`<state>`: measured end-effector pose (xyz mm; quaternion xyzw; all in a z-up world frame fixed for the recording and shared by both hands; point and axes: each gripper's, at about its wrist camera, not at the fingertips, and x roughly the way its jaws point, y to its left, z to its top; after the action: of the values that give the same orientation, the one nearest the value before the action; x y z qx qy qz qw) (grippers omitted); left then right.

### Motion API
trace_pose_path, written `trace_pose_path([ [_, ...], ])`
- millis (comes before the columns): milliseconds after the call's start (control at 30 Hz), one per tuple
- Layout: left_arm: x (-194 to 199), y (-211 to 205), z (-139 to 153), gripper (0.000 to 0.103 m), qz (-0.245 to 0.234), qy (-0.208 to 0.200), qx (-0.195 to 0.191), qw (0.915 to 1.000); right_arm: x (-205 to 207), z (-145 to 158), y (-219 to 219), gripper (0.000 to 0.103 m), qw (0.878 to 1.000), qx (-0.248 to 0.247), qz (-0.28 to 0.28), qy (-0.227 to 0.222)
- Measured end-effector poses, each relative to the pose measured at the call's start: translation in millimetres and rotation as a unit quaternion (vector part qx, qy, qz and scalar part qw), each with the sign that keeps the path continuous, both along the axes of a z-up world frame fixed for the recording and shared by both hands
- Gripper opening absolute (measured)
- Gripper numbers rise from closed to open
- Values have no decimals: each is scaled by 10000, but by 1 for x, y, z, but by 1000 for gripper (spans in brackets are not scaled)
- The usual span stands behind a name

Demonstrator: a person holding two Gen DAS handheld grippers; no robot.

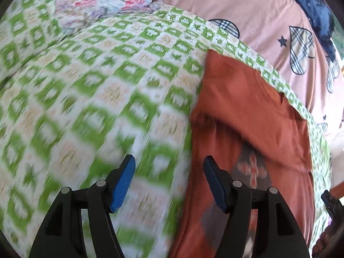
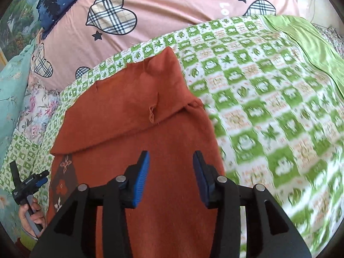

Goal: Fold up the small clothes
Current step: 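Grasp the ribbed hem with both grippers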

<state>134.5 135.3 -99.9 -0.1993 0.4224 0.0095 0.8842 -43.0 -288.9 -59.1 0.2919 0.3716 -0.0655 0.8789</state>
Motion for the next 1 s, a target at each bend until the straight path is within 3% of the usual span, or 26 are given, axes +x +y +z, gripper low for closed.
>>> trace_pose_path([
  [133, -41, 2, -1, 77, -167, 83, -136, 9997, -23, -2, 2, 50, 9999, 66, 110, -26],
  [300, -85, -7, -9, 84, -798, 205, -477, 9955, -55, -6, -3, 56, 9981, 224, 574, -93],
  [467, -120, -14, -14, 85, -1267, 264, -813, 9883, -86, -23, -17, 59, 9950, 387, 885, 237],
  [567, -138, -23, -15, 85, -1563, 254, -1013, 9822, -102, -43, -19, 59, 9880, 799, 1233, 478],
  [633, -149, -31, -16, 84, -1786, 243, -1033, 9782, -110, -54, -14, 59, 9824, 990, 1492, 528],
  [733, -164, -42, -20, 84, -2072, 217, -945, 9735, -114, -57, -7, 60, 9745, 1408, 1738, 181],
  [833, -171, -53, -21, 84, -2314, 191, -777, 9696, -104, -68, -1, 60, 9655, 1853, 1830, -99],
  [933, -171, -56, -21, 83, -2482, 210, -829, 9649, -100, -70, 1, 60, 9633, 1999, 1779, -227],
  [967, -169, -57, -21, 79, -2494, 223, -851, 9644, -101, -69, 2, 58, 9632, 2001, 1780, -231],
  [1000, -169, -57, -21, 68, -2496, 224, -867, 9642, -104, -70, 2, 48, 9649, 1934, 1770, -170],
])
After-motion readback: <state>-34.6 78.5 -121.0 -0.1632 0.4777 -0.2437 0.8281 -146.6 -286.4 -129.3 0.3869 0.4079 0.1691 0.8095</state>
